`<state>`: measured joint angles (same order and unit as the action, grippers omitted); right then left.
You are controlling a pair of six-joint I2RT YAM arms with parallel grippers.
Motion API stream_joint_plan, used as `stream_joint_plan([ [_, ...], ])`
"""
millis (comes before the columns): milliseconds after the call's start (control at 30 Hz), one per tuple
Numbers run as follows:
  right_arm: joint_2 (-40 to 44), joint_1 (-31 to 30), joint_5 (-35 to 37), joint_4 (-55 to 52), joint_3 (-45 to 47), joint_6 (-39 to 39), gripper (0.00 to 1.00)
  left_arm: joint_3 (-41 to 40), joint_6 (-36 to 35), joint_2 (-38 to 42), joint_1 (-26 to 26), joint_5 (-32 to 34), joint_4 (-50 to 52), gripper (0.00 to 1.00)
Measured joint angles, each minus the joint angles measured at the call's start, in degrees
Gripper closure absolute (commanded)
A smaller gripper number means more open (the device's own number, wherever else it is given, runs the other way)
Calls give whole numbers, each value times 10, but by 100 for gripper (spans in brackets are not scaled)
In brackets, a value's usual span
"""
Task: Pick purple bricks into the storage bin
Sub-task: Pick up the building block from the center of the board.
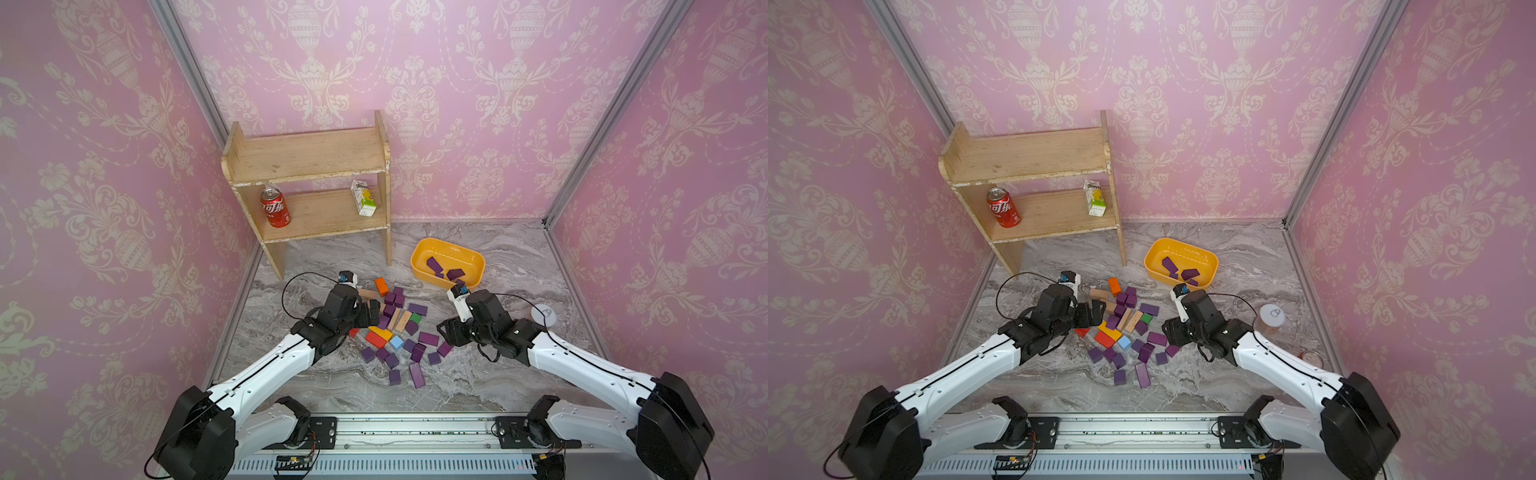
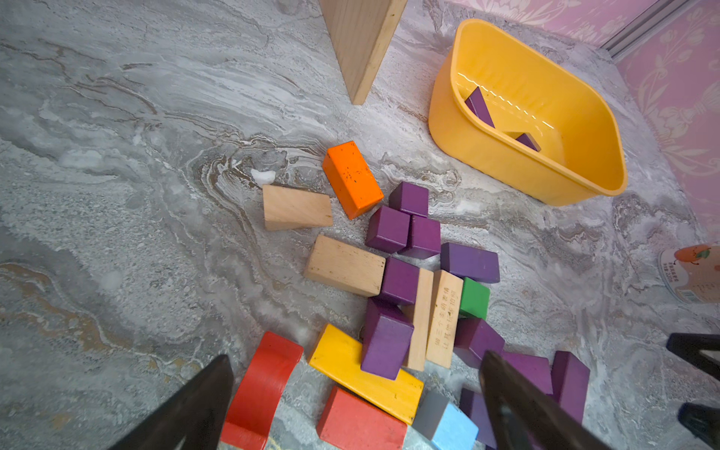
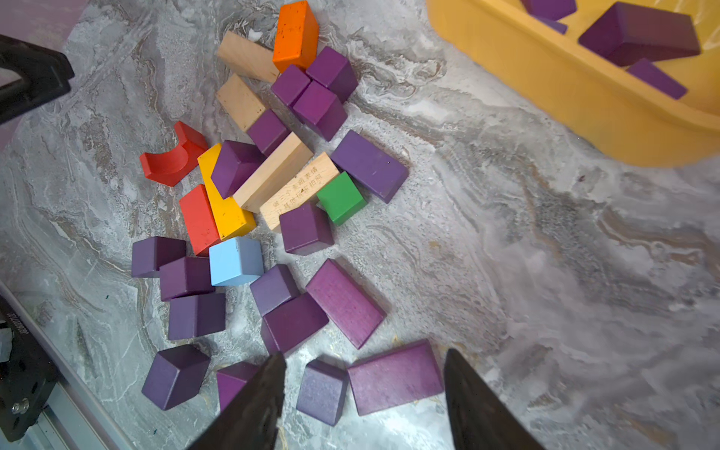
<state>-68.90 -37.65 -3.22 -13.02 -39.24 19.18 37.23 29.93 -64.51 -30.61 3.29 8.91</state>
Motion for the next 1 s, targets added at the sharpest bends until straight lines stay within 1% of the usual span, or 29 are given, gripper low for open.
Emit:
stream_joint_plan([
  [333, -140, -31, 1, 64, -50, -3, 41, -4, 17, 4, 0, 0, -5, 1],
  [567, -189, -49, 2, 81, -67, -7, 45, -14, 22, 30, 0, 0, -3, 1],
  [1000, -259, -60, 16, 76, -124, -11, 52, -18, 26, 31, 0, 0, -2, 1],
])
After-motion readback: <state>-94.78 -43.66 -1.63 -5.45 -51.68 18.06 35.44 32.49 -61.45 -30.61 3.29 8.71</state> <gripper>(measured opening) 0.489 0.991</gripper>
